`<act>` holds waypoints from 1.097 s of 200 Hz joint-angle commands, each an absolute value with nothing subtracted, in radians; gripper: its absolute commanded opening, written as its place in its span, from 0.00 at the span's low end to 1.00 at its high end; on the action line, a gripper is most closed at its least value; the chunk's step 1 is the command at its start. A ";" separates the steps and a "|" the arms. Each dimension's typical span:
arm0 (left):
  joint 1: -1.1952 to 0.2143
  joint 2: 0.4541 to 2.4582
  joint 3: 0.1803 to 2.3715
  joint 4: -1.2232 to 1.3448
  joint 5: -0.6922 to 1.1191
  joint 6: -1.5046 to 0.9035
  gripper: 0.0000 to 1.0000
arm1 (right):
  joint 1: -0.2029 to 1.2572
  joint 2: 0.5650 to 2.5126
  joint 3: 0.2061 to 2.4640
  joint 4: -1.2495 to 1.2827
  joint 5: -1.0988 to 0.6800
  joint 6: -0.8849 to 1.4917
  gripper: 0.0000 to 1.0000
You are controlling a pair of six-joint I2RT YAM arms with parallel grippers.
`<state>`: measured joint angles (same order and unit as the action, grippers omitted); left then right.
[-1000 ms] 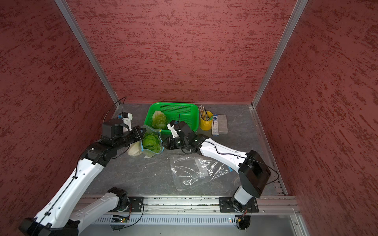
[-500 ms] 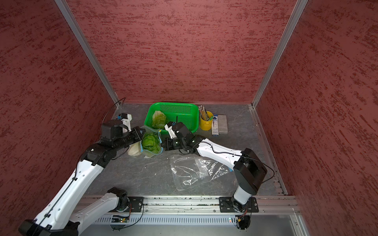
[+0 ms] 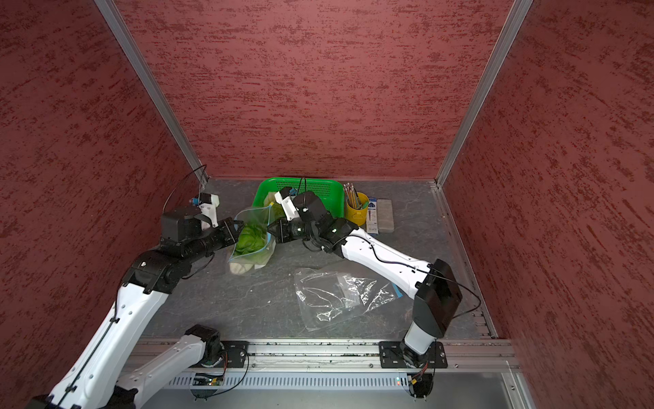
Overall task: Put the chinese cabbages into a zipper bag and zip it
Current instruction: Adjust the zipper food storage bag at the center of the board.
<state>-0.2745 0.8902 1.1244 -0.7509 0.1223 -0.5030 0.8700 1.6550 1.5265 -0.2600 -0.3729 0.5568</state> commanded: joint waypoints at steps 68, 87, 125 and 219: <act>-0.293 0.829 1.110 -0.717 0.254 -0.566 0.00 | 0.876 1.763 1.870 -0.445 -0.262 0.426 0.00; -0.291 0.826 1.059 -0.680 0.252 -0.584 0.00 | 0.876 1.797 1.880 -0.477 -0.218 0.418 0.01; -0.288 0.833 1.007 -0.637 0.253 -0.597 0.00 | 0.876 1.827 1.890 -0.512 -0.168 0.404 0.03; -0.285 0.815 0.955 -0.588 0.240 -0.617 0.00 | 0.878 1.761 1.838 -0.554 -0.095 0.449 0.36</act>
